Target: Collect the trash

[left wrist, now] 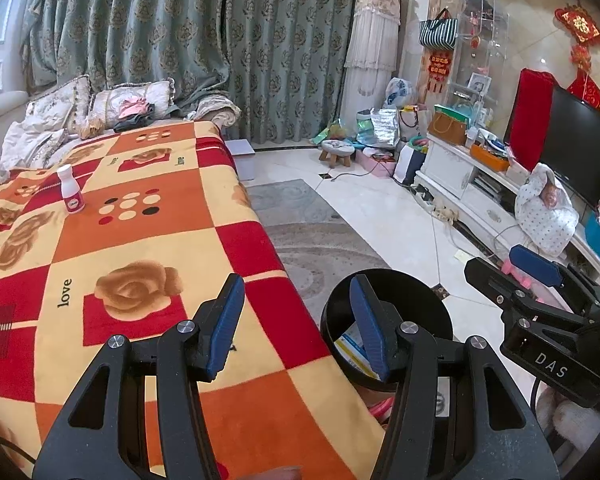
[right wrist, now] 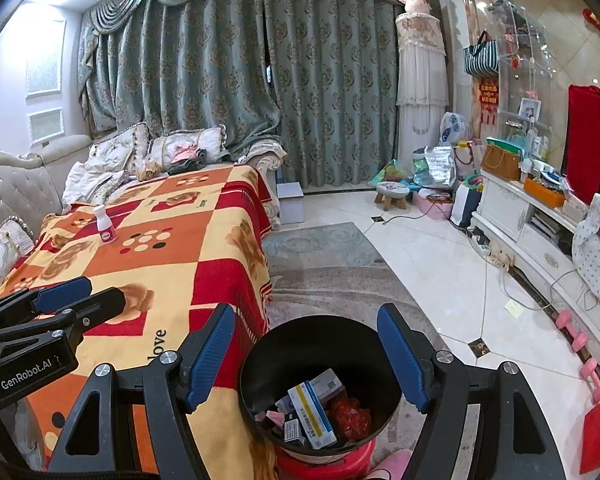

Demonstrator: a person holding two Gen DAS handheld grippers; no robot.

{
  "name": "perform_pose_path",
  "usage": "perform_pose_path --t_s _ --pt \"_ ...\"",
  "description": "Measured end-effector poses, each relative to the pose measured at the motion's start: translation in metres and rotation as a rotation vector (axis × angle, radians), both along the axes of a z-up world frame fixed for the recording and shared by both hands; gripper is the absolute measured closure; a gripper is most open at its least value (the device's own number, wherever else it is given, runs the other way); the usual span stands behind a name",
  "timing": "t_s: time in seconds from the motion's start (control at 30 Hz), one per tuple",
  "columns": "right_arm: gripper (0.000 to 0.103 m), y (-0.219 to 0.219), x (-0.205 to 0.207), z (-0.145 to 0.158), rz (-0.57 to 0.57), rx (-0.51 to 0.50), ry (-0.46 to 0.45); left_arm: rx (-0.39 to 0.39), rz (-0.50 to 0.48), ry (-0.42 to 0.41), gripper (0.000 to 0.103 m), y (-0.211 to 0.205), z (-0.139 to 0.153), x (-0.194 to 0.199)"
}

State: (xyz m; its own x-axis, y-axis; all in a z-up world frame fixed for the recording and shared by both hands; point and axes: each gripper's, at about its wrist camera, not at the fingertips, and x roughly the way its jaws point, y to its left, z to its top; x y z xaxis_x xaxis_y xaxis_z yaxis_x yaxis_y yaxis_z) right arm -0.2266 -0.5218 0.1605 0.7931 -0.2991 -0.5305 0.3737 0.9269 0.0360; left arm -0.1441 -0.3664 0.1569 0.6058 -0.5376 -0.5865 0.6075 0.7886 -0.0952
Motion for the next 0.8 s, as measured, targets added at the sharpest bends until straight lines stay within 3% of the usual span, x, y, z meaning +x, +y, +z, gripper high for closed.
perform_pose_path --t_s 0.8 --pt "0.031 -0.0015 -0.0012 -0.0028 0.004 0.004 0.013 0.002 -0.007 0.002 0.049 -0.0025 0.0034 -0.0025"
